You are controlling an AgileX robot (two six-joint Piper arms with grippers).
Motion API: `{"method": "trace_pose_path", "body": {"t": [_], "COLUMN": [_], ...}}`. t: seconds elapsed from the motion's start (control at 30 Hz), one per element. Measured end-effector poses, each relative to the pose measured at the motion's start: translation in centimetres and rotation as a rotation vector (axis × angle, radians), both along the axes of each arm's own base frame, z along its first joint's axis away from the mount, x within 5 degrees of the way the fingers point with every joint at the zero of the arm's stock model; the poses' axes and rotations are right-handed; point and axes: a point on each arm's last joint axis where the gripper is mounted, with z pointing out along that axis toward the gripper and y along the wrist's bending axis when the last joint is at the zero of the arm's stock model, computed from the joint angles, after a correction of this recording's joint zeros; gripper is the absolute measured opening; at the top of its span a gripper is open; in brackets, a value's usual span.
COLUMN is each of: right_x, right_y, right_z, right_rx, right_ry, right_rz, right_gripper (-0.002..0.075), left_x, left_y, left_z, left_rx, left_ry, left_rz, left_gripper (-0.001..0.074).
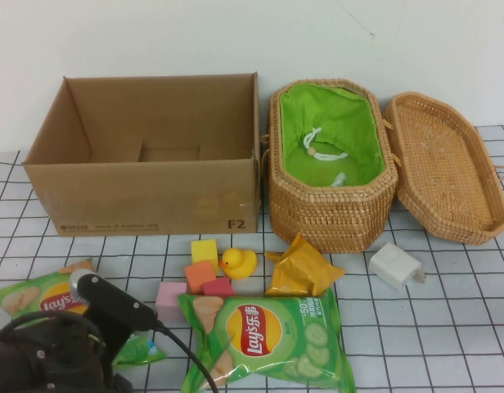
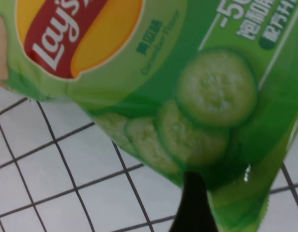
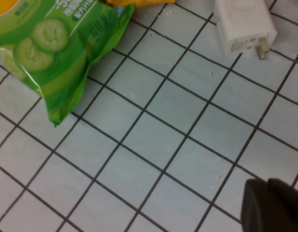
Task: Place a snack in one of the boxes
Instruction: Pick up the potato chip
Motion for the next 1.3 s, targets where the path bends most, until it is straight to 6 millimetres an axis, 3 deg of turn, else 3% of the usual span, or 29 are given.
{"method": "trace_pose_path", "body": {"t": [0.13, 0.47, 0.83, 0.93, 1.1, 1.3], "right_x": [0.0, 0.1, 0.1, 0.1, 0.1, 0.1], "right_y": [0.1, 0.4, 0.5, 0.6, 0.6, 0.6], "right_z": [0.1, 0.3, 0.4, 0.4, 0.4, 0.4], "right_rx": [0.014, 0.043, 0.064, 0.064, 0.064, 0.063], "right_ry": [-0.001, -0.02, -0.035, -0.035, -0.036, -0.036], "right_rz": [-0.008, 0.015, 0.027, 0.03, 0.031, 0.032], "right_gripper": [-0.0001, -0.0001, -0.0001, -0.0001, -0.0001, -0.0001], "left_x": [0.3, 0.6, 1.1, 1.3, 1.6, 1.7], "left_y": [0.0, 0.1, -0.1, -0.1, 0.2, 1.0], "left_z": [-0.2, -0.2, -2.0, -2.3, -2.0, -1.1], "left_rx": [0.008, 0.006, 0.081, 0.096, 0.128, 0.203], "left_ry": [-0.018, -0.052, -0.008, -0.013, -0.058, -0.097], "left_rz": [0.024, 0.054, 0.026, 0.029, 0.048, 0.129], "left_gripper": [0.0437, 0.0315, 0.03, 0.025, 0.006, 0.0011]}}
